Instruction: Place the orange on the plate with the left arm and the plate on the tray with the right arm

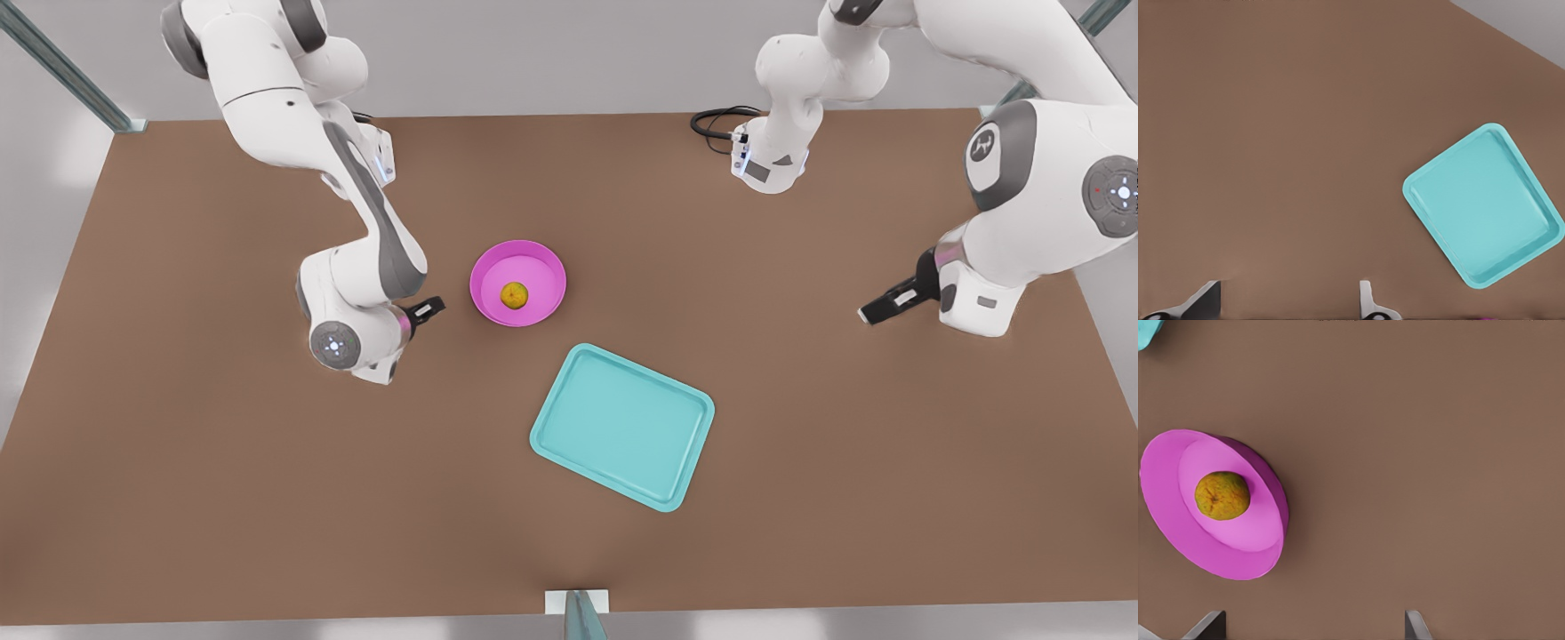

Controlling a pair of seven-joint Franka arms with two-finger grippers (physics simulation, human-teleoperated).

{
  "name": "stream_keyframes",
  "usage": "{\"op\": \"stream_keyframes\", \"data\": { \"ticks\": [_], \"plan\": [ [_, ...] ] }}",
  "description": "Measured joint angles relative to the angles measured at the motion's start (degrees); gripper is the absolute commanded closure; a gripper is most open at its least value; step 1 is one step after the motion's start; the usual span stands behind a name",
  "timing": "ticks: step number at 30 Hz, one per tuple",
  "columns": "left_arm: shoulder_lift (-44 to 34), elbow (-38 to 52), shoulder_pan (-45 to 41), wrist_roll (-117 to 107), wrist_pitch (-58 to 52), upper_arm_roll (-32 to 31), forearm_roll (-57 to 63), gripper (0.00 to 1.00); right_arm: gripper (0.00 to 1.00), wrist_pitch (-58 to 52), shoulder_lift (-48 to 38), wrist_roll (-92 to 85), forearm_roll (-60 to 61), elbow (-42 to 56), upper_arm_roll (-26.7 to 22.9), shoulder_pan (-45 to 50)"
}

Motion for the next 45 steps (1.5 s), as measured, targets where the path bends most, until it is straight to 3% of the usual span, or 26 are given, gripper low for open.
{"op": "stream_keyframes", "data": {
  "ticks": [7, 14, 23, 45],
  "plan": [
    [1.2, 1.3, 1.6, 8.0, -2.5, -2.9, 4.9, 0.00, 0.00, 24.3, -5.2, 1.2, 4.1, -19.5, 3.0, 2.3],
    [1.0, 1.6, 1.7, 15.1, -4.3, -2.4, 5.1, 0.00, 0.00, 35.1, -2.7, 1.9, 6.0, -21.8, 6.0, 2.4],
    [1.3, 2.8, 1.7, 21.4, -5.1, -2.7, 4.7, 0.00, 0.00, 31.7, -2.3, -1.7, 11.9, -21.0, 6.8, 1.7],
    [1.9, 2.7, 1.4, 28.3, -3.0, -2.4, 2.8, 0.00, 0.00, 27.1, 7.1, -11.1, 12.6, -16.7, 6.8, 3.9]
  ]
}}
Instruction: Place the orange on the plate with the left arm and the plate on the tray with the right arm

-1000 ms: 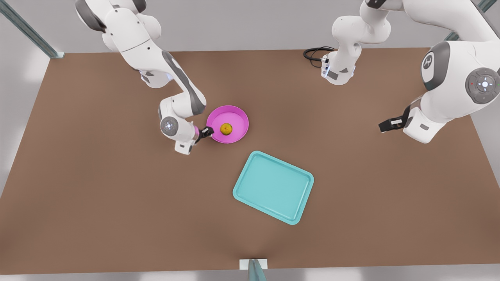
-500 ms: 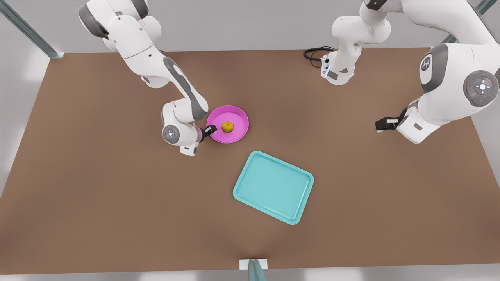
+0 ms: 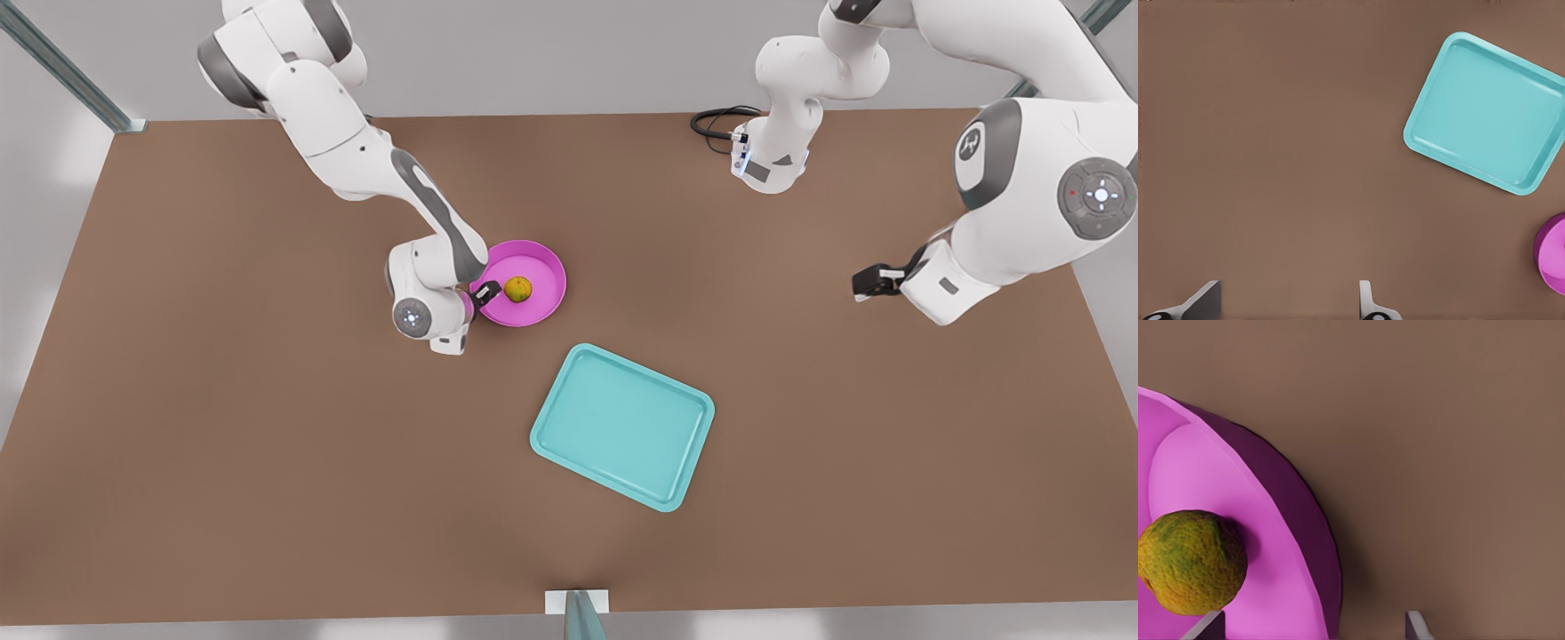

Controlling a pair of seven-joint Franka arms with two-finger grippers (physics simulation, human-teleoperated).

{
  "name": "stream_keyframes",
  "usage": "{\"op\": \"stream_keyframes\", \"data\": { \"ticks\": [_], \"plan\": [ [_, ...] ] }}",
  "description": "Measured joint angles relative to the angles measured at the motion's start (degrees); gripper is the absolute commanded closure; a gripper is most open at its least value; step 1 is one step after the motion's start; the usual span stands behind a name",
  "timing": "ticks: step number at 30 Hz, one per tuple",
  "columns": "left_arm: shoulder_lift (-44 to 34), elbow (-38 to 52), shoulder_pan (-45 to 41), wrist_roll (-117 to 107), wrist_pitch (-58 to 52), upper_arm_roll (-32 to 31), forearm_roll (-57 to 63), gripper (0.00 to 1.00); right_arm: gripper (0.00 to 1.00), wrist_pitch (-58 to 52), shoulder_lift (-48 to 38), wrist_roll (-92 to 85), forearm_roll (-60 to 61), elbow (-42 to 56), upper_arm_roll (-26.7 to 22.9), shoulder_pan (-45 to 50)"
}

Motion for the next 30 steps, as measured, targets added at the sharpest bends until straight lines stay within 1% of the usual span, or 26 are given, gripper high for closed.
{"op": "stream_keyframes", "data": {
  "ticks": [6, 7, 9, 14, 15, 17, 19, 22, 23, 30],
  "plan": [
    [0.0, 0.0, 0.0, 0.9, 0.1, 0.1, 0.2, 0.00, 0.00, -0.8, 0.5, -1.2, 0.0, 0.4, 0.3, 0.1],
    [0.0, 0.0, 0.0, 1.0, 0.1, 0.1, 0.2, 0.00, 0.22, -1.0, 0.5, -1.4, 0.1, 0.5, 0.3, 0.1],
    [0.0, 0.0, 0.0, 1.3, 0.1, 0.1, 0.2, 0.00, 0.34, -1.4, 0.5, -1.9, 0.3, 0.6, 0.3, 0.2],
    [0.0, 0.0, 0.0, 1.7, 0.1, 0.1, 0.1, 0.00, 0.41, -1.8, 1.5, -2.5, 0.1, 1.1, 0.4, 0.3],
    [0.0, 0.0, 0.0, 1.8, 0.1, 0.1, 0.1, 0.00, 0.43, -1.8, 1.9, -2.6, 0.1, 1.3, 0.3, 0.6],
    [0.0, 0.0, 0.0, 2.0, 0.1, 0.1, 0.1, 0.00, 0.55, -1.9, 2.2, -2.8, 0.1, 1.6, 0.4, 0.9],
    [0.0, 0.0, 0.0, 2.1, 0.1, 0.0, 0.1, 0.00, 0.61, -2.0, 2.2, -3.0, 0.1, 1.9, 0.4, 0.9],
    [0.0, 0.0, 0.0, 2.3, 0.1, 0.1, 0.1, 0.00, 0.68, -2.1, 2.0, -3.2, 0.1, 2.0, 0.4, 0.7],
    [0.0, 0.0, 0.0, 2.3, 0.1, 0.1, 0.1, 0.00, 0.72, -2.1, 2.0, -3.3, 0.1, 2.1, 0.4, 0.7],
    [0.0, 0.0, 0.0, 2.6, 0.0, 0.1, 0.0, 0.00, 0.75, -3.4, 2.0, -3.7, 0.1, 3.4, 0.4, 0.6]
  ]
}}
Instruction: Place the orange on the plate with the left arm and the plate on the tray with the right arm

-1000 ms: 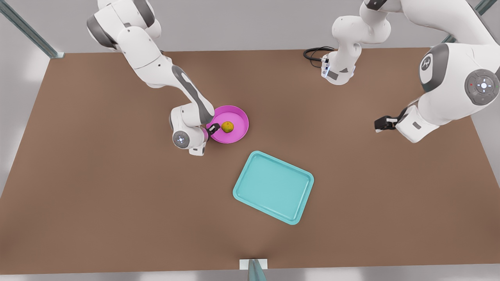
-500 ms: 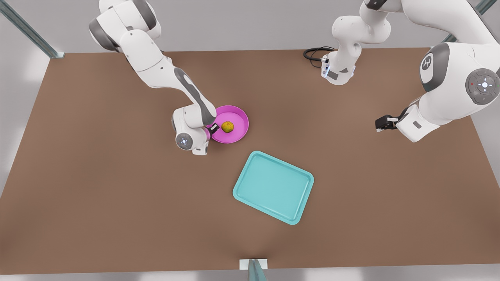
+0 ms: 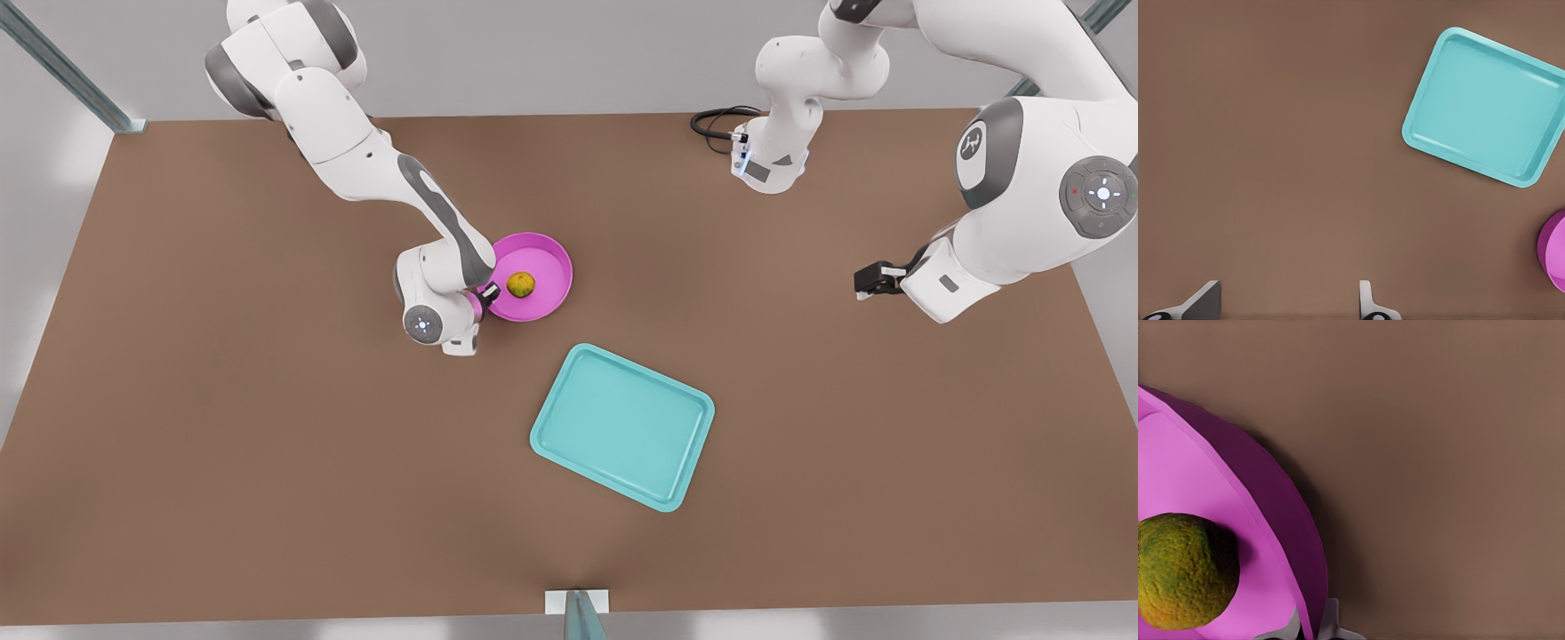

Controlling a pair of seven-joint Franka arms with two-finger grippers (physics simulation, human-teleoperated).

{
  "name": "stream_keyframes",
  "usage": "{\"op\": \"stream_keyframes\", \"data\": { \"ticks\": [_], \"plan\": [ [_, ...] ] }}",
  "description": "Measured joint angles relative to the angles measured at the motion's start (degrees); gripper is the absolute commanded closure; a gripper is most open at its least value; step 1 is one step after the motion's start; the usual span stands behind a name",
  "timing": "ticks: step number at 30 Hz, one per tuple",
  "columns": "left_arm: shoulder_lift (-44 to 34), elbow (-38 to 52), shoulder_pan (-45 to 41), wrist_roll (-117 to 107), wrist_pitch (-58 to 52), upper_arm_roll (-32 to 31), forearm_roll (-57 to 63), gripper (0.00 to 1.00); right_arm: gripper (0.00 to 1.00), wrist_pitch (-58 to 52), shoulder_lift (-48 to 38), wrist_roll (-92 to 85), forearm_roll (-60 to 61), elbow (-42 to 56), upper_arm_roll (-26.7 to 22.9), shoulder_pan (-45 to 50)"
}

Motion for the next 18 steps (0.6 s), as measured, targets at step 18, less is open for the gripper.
{"op": "stream_keyframes", "data": {
  "ticks": [18],
  "plan": [
    [0.1, 0.1, 0.2, 0.1, 0.6, 0.0, 0.3, 0.00, 0.79, -3.9, 2.2, -0.6, 0.7, 12.6, -1.0, -1.6]
  ]
}}
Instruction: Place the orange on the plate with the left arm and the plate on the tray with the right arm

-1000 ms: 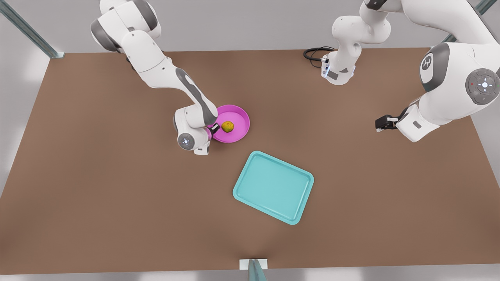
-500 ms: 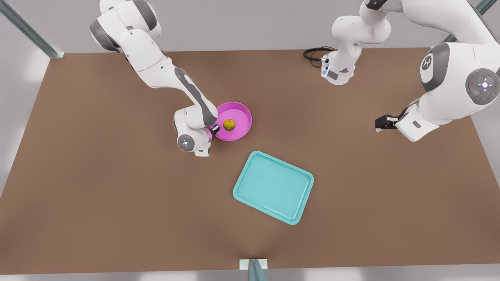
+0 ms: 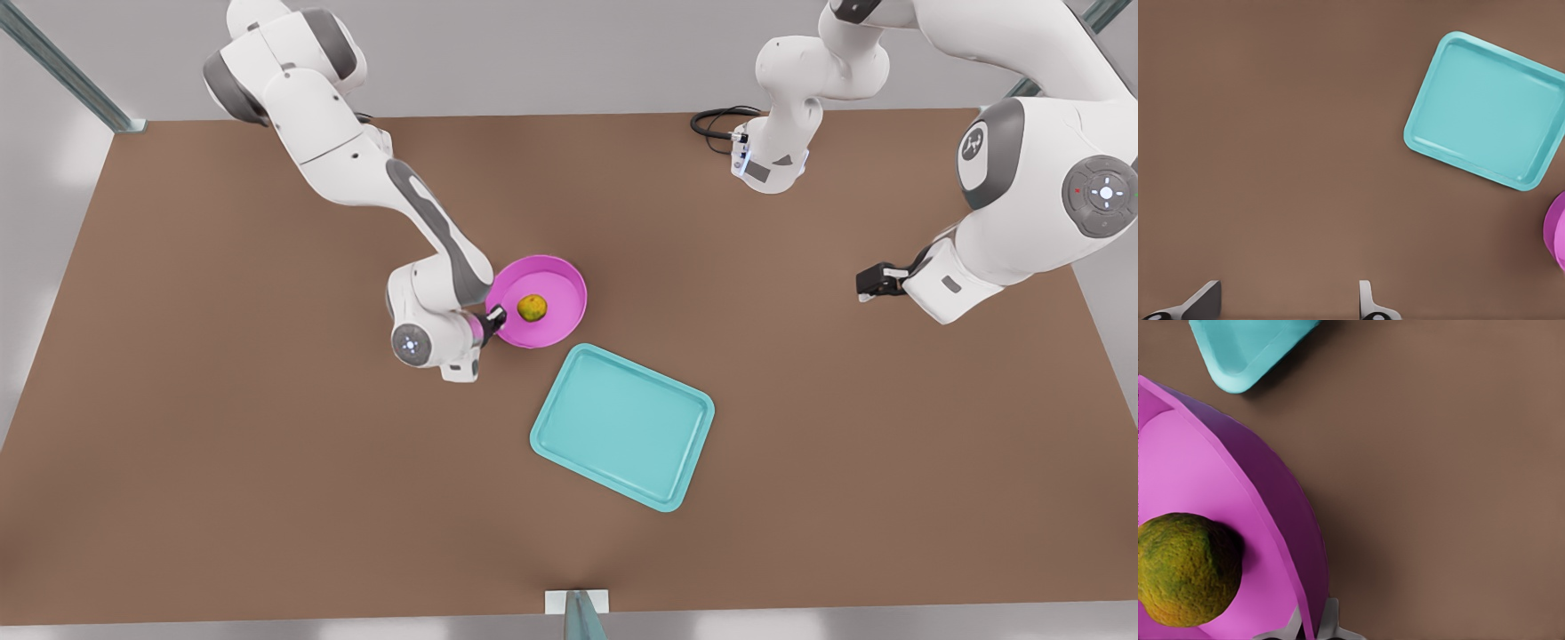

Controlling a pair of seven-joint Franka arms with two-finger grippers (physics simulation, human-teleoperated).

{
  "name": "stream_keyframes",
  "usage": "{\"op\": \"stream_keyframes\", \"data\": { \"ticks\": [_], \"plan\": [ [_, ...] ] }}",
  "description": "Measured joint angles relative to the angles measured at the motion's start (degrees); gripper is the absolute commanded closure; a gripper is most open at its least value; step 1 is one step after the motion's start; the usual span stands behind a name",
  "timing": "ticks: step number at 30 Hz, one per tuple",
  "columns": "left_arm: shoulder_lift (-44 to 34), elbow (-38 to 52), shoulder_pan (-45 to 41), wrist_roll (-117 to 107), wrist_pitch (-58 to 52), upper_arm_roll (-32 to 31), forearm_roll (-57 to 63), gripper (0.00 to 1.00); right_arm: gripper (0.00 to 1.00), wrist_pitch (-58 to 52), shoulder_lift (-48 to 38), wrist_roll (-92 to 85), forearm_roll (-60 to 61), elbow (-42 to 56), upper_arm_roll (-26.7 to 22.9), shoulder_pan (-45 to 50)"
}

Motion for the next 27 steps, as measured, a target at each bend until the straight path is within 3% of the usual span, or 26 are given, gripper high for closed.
{"op": "stream_keyframes", "data": {
  "ticks": [11, 27],
  "plan": [
    [-0.1, 0.0, 0.2, 0.2, 0.2, 0.8, 0.1, 0.00, 0.79, -0.3, 5.0, 1.2, 0.2, 12.4, -1.4, -1.1],
    [-0.1, 0.0, 0.2, 0.4, 0.3, 0.8, -0.1, 0.00, 0.79, 0.9, 21.8, 16.7, -0.2, 42.0, -2.9, 4.6]
  ]
}}
